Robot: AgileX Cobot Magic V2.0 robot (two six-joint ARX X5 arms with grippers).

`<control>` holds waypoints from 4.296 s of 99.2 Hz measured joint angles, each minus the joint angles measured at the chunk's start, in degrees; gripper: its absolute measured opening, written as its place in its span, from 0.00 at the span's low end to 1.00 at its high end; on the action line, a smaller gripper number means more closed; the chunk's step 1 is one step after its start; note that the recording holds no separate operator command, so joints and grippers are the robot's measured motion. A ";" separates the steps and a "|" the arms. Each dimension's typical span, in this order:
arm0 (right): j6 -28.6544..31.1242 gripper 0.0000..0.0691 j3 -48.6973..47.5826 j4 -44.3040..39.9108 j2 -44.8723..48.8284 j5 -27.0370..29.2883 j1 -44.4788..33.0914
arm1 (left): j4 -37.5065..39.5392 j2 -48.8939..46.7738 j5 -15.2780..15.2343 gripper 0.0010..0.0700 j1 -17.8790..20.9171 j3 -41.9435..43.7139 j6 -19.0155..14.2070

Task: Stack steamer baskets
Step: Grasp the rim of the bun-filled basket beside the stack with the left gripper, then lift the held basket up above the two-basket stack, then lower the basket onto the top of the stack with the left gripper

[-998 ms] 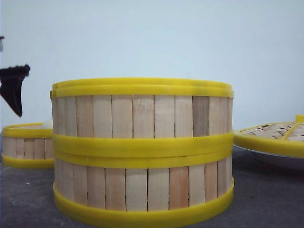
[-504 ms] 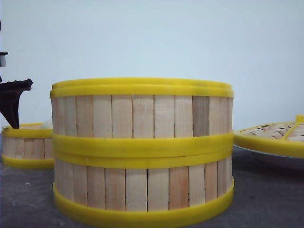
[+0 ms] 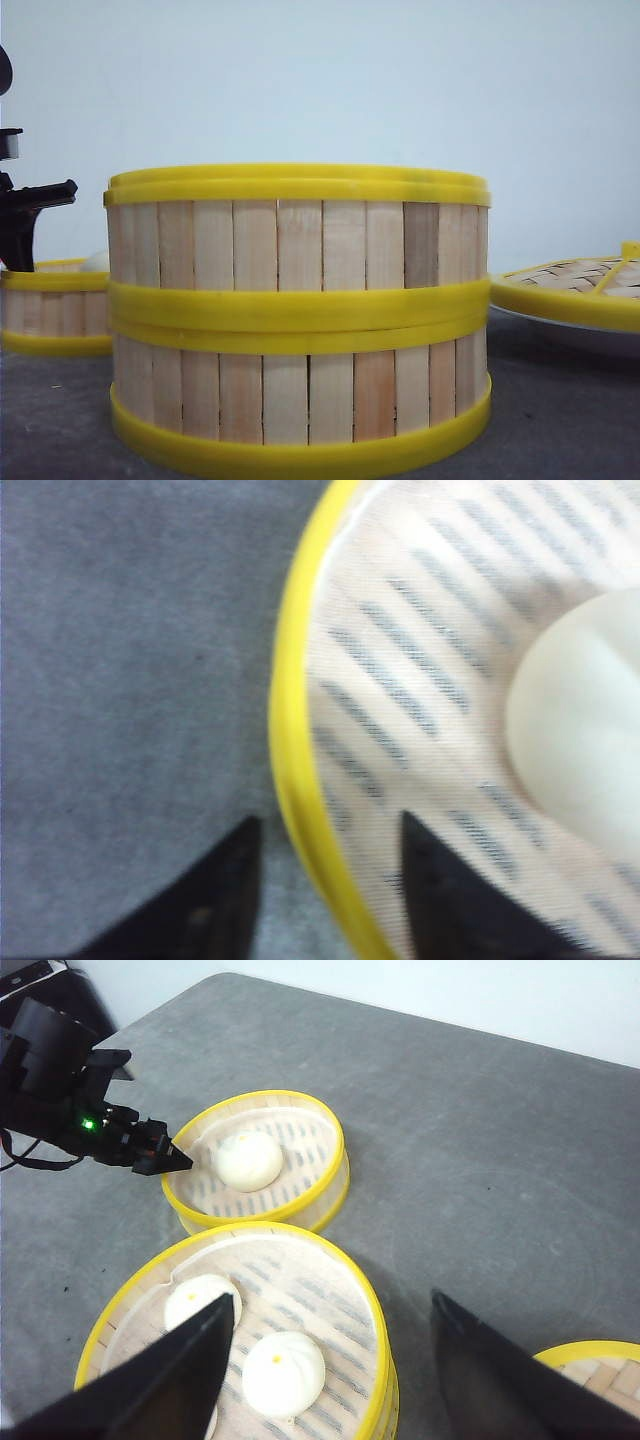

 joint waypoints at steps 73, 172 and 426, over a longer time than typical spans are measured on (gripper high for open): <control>-1.14 0.55 0.00 0.39 0.02 0.07 0.00 | -4.92 0.85 -1.07 0.04 1.09 7.15 -0.96; -1.51 0.55 0.00 0.74 0.00 5.84 0.00 | -30.80 -5.18 23.87 0.04 -7.69 32.24 8.61; -1.46 0.55 0.00 1.22 -3.28 7.48 0.00 | -32.13 3.13 21.62 0.52 -24.33 32.26 17.64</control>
